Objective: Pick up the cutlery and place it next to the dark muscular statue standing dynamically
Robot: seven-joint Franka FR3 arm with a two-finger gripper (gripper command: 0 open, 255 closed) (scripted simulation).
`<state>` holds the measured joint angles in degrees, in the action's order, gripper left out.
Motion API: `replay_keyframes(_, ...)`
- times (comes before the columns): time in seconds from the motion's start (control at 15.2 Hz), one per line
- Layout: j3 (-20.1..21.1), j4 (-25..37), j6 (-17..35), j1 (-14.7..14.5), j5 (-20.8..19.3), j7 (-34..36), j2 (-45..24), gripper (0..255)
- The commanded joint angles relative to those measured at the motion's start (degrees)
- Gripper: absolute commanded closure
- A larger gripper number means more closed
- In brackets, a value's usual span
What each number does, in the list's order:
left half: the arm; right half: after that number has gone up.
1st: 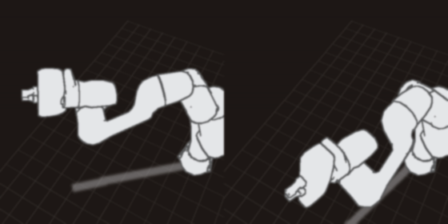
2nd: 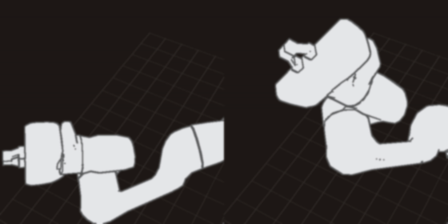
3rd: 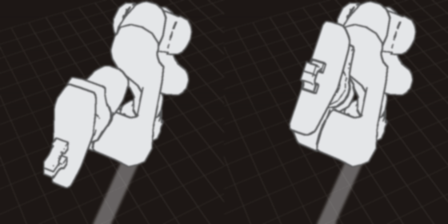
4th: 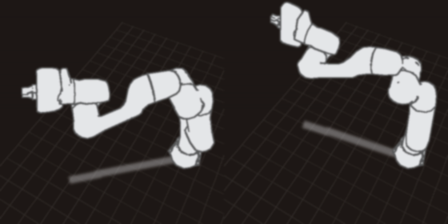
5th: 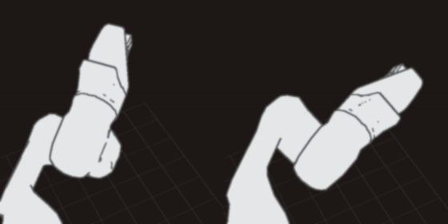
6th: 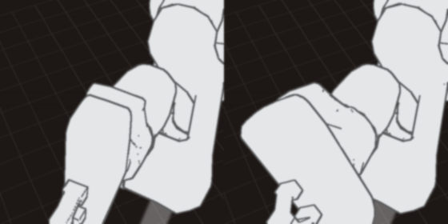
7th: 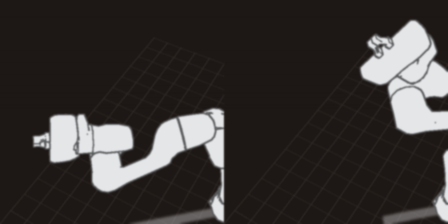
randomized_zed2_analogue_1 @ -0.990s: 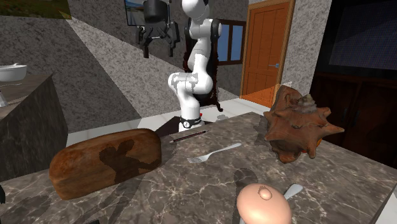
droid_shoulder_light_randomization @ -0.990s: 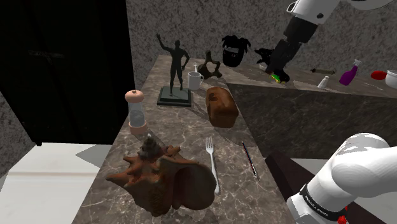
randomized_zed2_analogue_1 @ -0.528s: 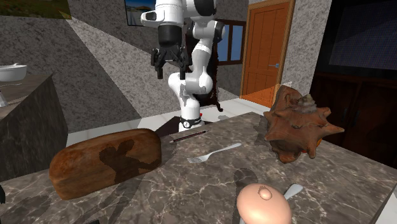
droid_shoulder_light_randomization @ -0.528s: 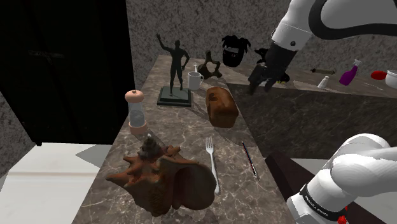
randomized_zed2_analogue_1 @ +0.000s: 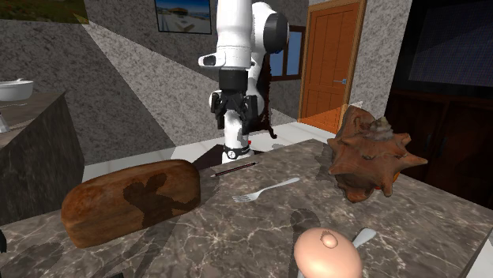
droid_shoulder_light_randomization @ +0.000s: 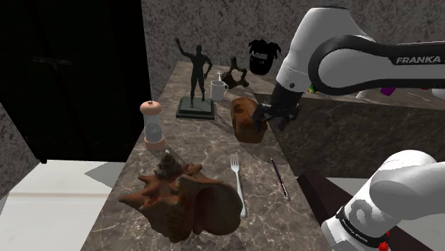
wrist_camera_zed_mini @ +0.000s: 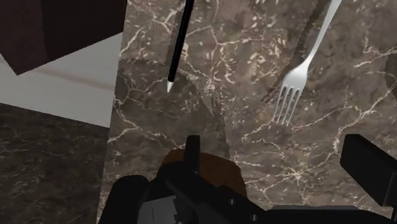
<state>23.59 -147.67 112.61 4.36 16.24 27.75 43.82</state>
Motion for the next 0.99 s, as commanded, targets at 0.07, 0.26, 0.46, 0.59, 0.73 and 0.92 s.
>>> replay_keyframes(0.07, 5.2, -0.7, 4.6, 1.1, 1.8, 7.1, -4.1, 0)
replay_keyframes(0.26, 10.6, -0.8, 9.5, 2.9, 2.8, 14.1, -9.1, 0)
replay_keyframes(0.46, 16.4, -0.1, 14.6, 5.6, 2.6, 21.6, -15.2, 0)
replay_keyframes(0.59, 20.6, 0.8, 18.0, 8.1, 1.4, 27.2, -19.9, 0)
replay_keyframes(0.73, 21.9, 0.7, 19.6, 9.0, 0.8, 28.7, -21.7, 0)
replay_keyframes(0.92, 23.2, -0.3, 22.6, 9.8, 0.0, 29.4, -23.8, 0)
